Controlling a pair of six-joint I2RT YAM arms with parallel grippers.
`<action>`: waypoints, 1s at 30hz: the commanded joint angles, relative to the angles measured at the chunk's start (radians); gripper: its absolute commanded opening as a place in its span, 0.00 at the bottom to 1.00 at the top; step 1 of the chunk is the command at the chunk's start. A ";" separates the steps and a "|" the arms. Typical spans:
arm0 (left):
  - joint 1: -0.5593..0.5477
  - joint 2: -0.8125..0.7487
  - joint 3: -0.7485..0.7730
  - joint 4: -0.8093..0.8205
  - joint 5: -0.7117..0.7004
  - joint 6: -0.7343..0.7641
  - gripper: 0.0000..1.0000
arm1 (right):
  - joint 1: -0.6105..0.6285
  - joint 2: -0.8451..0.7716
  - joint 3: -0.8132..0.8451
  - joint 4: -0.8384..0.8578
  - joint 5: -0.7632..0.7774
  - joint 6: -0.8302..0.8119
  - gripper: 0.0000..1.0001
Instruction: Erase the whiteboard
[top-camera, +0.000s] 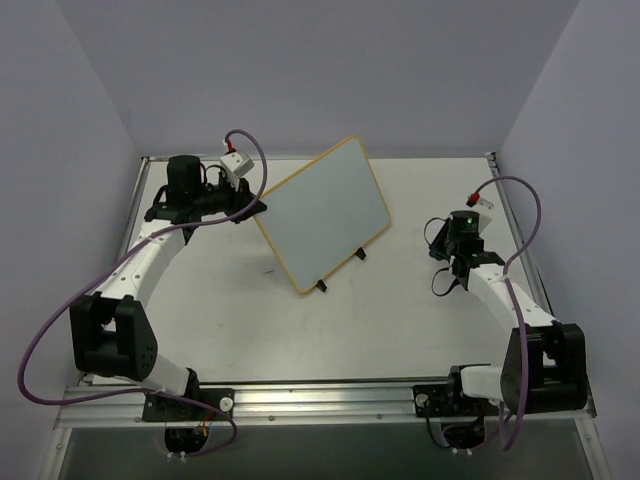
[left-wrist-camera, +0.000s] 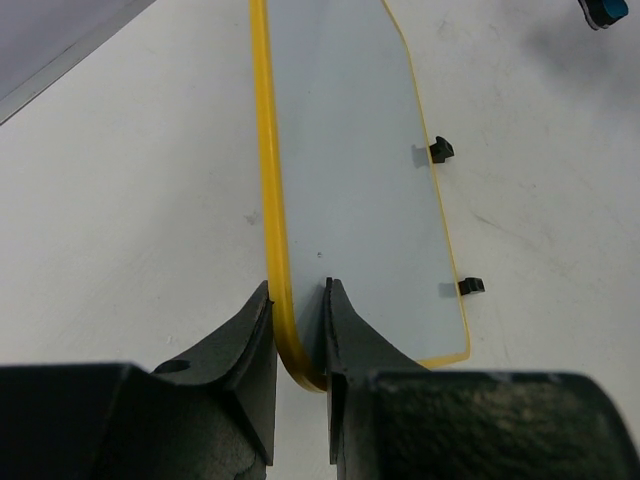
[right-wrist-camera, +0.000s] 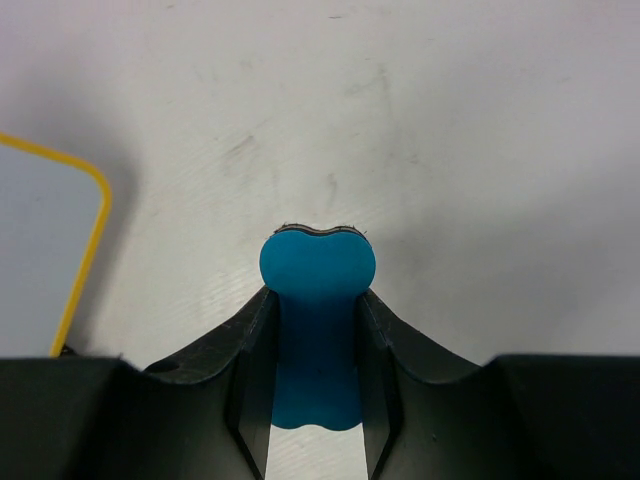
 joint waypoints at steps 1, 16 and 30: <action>0.006 -0.040 0.004 0.024 -0.133 0.161 0.02 | -0.051 -0.016 0.007 -0.073 0.015 -0.047 0.00; 0.025 -0.078 -0.033 0.082 -0.160 0.135 0.02 | -0.117 0.175 0.074 -0.124 0.042 -0.083 0.05; 0.049 -0.072 -0.042 0.105 -0.223 0.137 0.02 | -0.117 0.183 0.101 -0.176 0.094 -0.066 0.86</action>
